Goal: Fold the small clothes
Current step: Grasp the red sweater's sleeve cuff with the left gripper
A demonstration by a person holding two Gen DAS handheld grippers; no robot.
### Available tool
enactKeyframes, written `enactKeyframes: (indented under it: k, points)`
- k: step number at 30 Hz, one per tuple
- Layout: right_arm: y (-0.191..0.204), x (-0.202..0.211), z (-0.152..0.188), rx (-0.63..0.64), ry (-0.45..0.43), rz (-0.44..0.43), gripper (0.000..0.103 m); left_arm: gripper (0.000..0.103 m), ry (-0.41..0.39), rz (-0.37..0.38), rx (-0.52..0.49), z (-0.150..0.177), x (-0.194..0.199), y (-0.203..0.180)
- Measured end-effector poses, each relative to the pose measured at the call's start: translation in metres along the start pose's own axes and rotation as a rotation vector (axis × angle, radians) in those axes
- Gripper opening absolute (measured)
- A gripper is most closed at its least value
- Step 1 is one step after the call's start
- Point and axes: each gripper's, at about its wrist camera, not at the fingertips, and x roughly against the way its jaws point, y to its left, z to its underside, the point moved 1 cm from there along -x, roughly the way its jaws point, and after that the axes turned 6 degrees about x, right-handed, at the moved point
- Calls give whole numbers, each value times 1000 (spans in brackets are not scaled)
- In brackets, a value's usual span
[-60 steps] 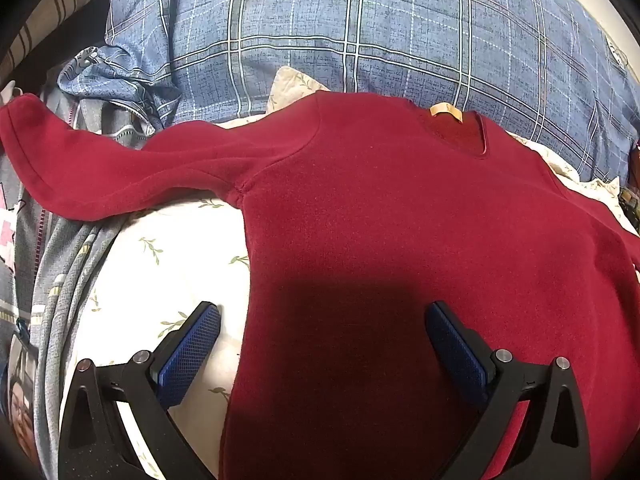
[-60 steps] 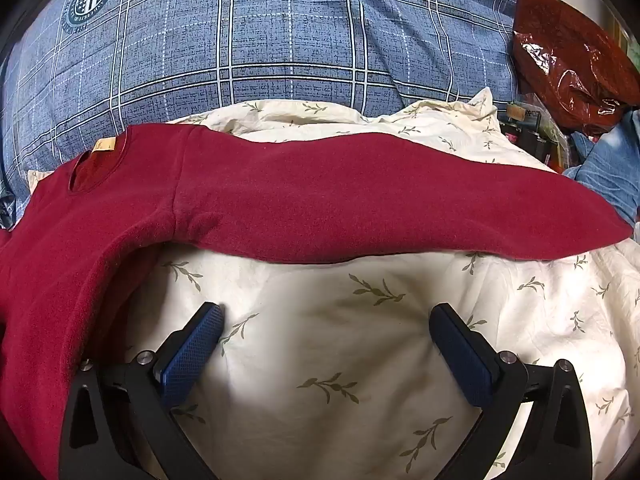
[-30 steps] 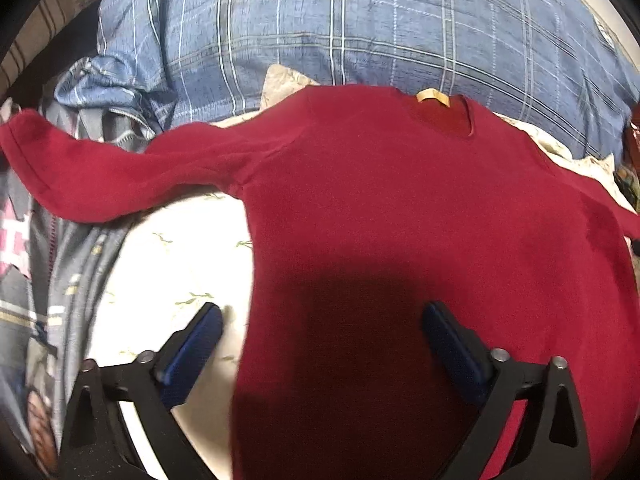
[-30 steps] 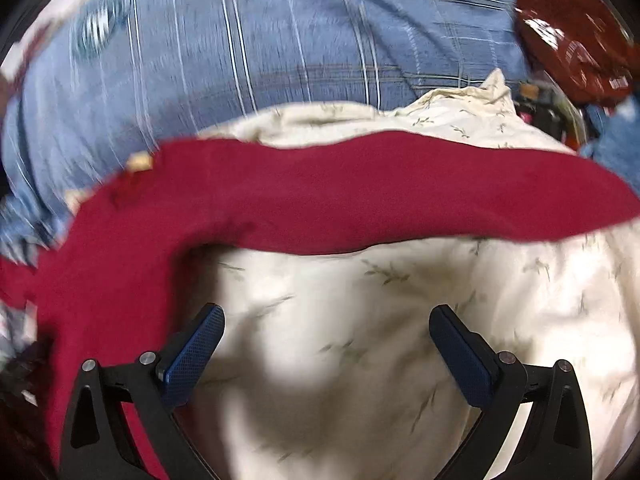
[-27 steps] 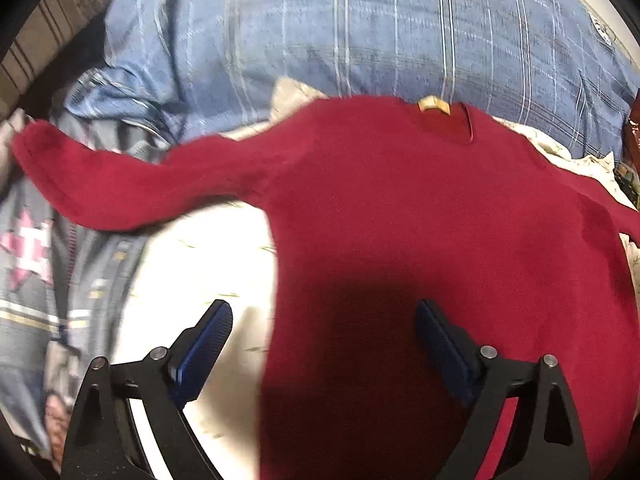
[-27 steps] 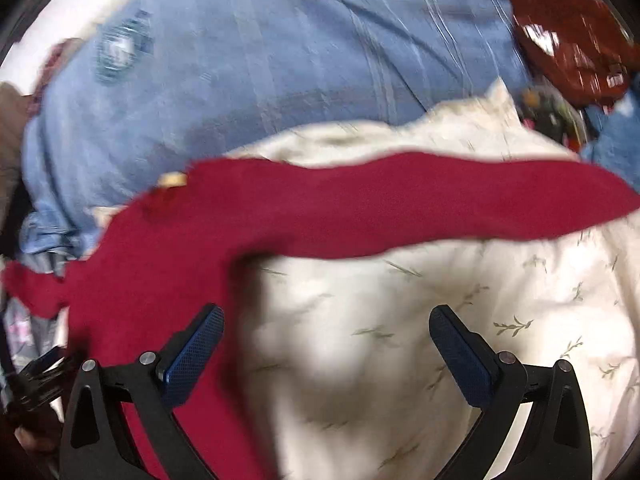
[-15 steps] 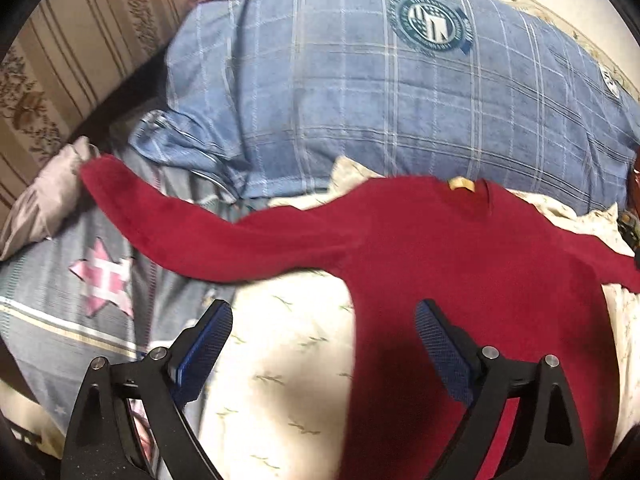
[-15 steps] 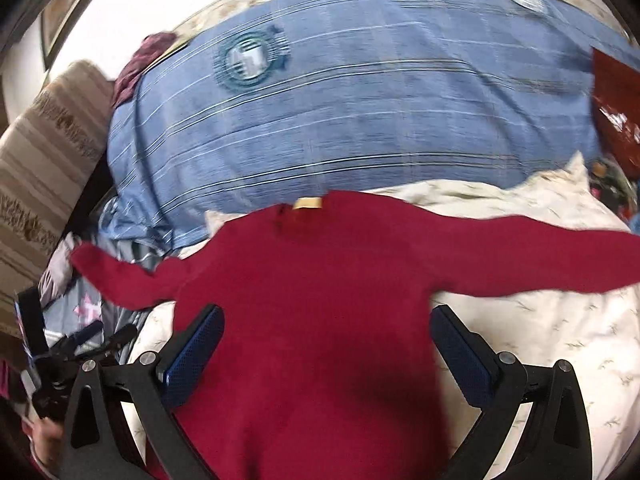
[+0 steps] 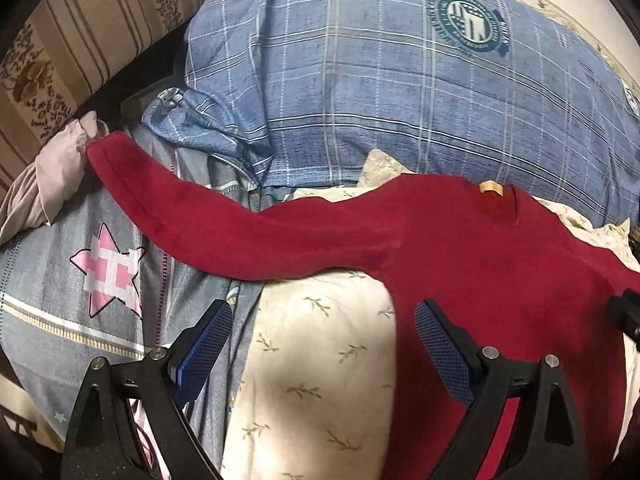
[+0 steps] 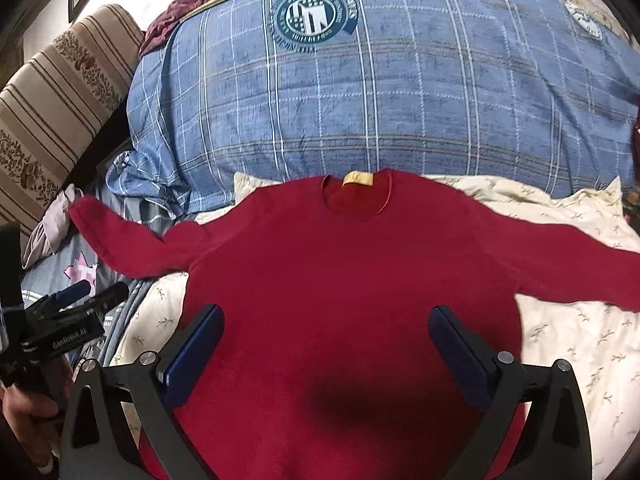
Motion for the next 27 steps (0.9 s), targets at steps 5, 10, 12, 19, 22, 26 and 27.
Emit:
enactKeyframes:
  k: [5,10,12,19,22,26,27]
  points:
    - [3,-12,1,17,19,-4,102,92,13,-16,34,-10,-16,15]
    - [4,-21,2,29,35,-13,102,92,9,-52,119,-28,-30,47]
    - [2,-25,3,24,43,-14,102,92,1,-81,163,-37,-36,63]
    - [-5,-41,10,6,77,-29,102,89,-48,-263,264,-82,-68,118]
    - [-7,-47,12,5,90,-34,102,79,-40,-323,305,-98,-96,137]
    - [-13,-54,13,3,102,-33,101,62,-82,-336,308,-114,-127,146]
    - [-14,-55,14,4,104,-32,101,54,-100,-317,289,-119,-132,143]
